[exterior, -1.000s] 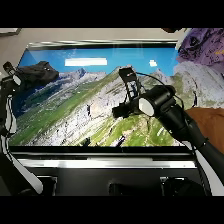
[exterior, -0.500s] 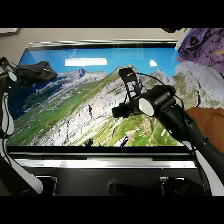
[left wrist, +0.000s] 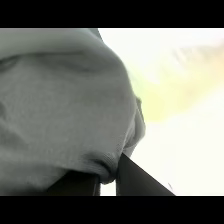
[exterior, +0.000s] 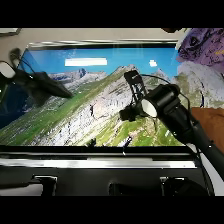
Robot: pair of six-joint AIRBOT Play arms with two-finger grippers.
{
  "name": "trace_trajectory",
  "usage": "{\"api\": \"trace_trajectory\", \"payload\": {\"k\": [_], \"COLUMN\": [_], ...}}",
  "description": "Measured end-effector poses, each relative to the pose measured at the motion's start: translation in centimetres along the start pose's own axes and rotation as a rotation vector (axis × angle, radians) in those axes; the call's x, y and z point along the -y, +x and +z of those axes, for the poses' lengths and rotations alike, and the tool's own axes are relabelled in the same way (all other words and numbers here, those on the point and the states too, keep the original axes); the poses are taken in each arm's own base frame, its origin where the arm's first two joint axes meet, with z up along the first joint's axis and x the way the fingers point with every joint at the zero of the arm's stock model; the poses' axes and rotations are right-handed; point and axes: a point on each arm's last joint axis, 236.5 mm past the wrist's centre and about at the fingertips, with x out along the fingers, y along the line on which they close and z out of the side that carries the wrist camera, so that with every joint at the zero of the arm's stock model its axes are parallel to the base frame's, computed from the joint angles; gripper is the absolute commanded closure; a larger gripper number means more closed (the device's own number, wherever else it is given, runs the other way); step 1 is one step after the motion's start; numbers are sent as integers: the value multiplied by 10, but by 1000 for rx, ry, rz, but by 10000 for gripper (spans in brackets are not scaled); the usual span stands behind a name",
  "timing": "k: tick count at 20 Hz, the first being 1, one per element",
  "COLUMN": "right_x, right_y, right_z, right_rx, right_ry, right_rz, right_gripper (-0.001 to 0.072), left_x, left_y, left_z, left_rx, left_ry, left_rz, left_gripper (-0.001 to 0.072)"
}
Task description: Fold the clothes and pants, and hang the long-sleeved shirts on hangers.
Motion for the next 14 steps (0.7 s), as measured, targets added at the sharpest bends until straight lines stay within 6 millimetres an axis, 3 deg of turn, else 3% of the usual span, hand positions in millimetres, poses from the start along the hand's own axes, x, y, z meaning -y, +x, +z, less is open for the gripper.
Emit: {"api": "trace_trajectory", "payload": {"k": [2,5,6,7,8,9,11,14], "right_x": [18,40,46,50,54,56,65,102], "right_y": [-10,-30,-37,-43,-48,-52,-56,-57], "right_z": [-6,-13,-14,-16,-17,-18,-18,-9], "right_rx": [-6,5,13,20,30,37,47,77], "right_ry": [-19,-33,-36,-32,-29,-23,9,135], "right_rz": [-64,-132,-146,-156,-165,-168,-177,-203], "right_gripper": [427,427,427,423,358,352,303,291], "left_x": [54,115,129,141,148,154,160,157], "left_y": [-1,4,8,12,15,18,17,-3], "left_z": [-68,-161,-186,-210,-229,-243,-252,-233], "left_rx": [-99,-230,-262,-293,-321,-337,-343,-291], "left_ry": [43,90,95,97,95,92,91,94], "left_rz": [-86,-160,-175,-184,-185,-188,-198,-234], "left_gripper": [693,686,633,435,186,5,-13,-13]}}
